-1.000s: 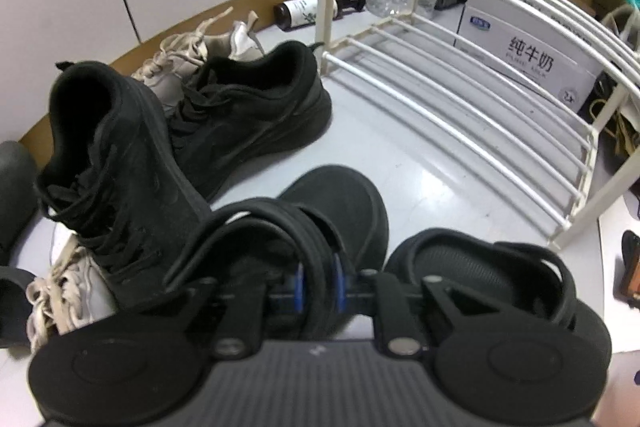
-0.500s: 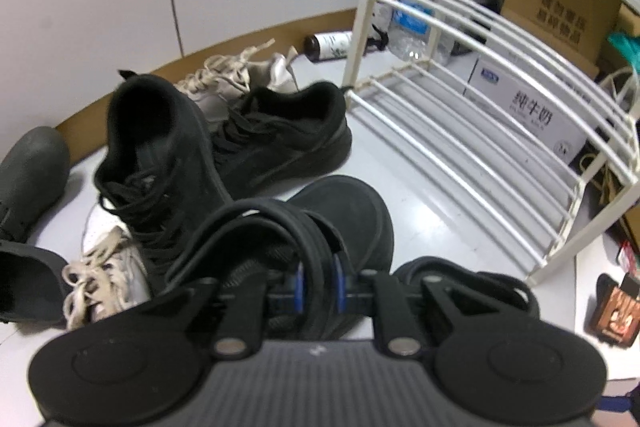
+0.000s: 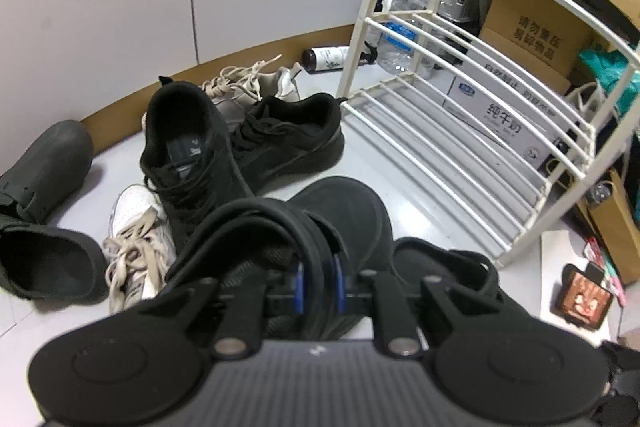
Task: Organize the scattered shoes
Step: 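Lift the black clog with the left tool and carry it toward the rack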
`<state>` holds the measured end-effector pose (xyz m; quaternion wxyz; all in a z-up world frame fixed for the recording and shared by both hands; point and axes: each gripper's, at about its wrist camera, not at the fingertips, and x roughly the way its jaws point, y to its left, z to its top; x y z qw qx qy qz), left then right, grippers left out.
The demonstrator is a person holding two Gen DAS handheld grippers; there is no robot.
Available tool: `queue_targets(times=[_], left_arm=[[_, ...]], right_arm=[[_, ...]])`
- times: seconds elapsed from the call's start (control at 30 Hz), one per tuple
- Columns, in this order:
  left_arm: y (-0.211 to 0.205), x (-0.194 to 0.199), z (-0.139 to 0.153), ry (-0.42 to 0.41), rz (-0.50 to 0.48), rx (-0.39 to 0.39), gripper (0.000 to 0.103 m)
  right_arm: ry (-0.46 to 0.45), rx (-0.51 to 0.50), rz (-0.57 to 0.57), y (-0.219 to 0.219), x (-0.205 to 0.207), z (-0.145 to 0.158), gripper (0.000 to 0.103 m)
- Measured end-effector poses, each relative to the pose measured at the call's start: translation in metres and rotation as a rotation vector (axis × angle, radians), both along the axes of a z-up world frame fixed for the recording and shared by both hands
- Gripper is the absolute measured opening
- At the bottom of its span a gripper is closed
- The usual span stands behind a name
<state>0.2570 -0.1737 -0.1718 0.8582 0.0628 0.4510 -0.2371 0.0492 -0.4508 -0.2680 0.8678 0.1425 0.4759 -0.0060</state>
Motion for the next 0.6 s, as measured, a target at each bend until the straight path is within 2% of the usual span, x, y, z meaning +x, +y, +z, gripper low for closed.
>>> queue_targets(times=[0.27,0.6], left_arm=[[0.021,-0.035,-0.005,0.028,-0.033,-0.027,0.015],[0.038,-0.072,-0.033,0.065,-0.095,-0.071,0.015]], right_arm=[[-0.042,-0.040,-0.007,0.007,0.001,0.009,0.097],[-0.019,-0.109,0.050,0.023,0.005,0.012,0.097]])
